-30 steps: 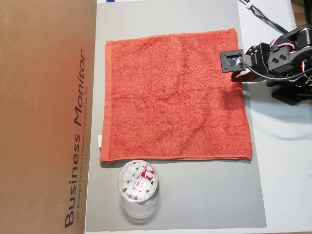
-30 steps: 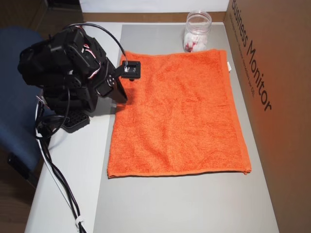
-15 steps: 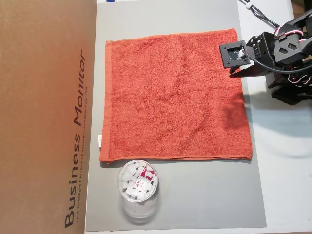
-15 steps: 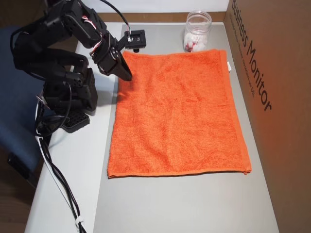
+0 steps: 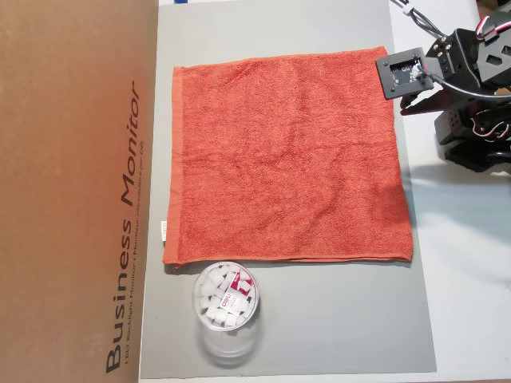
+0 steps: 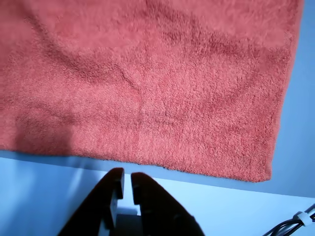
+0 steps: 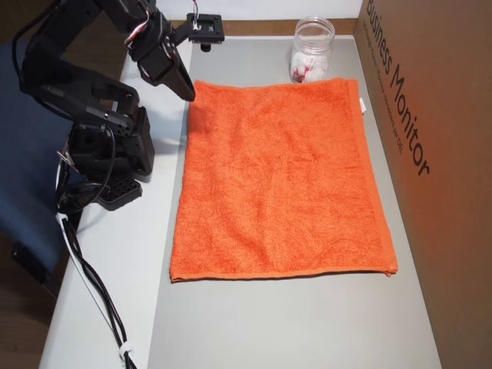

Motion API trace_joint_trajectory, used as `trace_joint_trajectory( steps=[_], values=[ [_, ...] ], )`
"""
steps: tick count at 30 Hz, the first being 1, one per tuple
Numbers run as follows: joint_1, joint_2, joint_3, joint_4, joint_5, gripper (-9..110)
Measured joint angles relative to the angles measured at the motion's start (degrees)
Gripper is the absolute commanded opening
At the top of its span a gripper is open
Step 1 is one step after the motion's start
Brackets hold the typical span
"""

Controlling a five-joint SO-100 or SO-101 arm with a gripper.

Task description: Fold the blanket.

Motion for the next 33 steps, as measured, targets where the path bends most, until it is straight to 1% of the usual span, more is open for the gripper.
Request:
trace_joint_trajectory(
  steps=[4, 8, 25, 33],
  values=[
    [0.0, -1.4, -4.5, 0.4, 0.0, 0],
    [-3.0, -2.0, -6.9, 0.4, 0.0, 0],
    [-28.4, -2.6, -6.6, 0.4, 0.4, 0],
    [-35.6, -2.5, -0.5, 0.4, 0.4, 0]
  ],
)
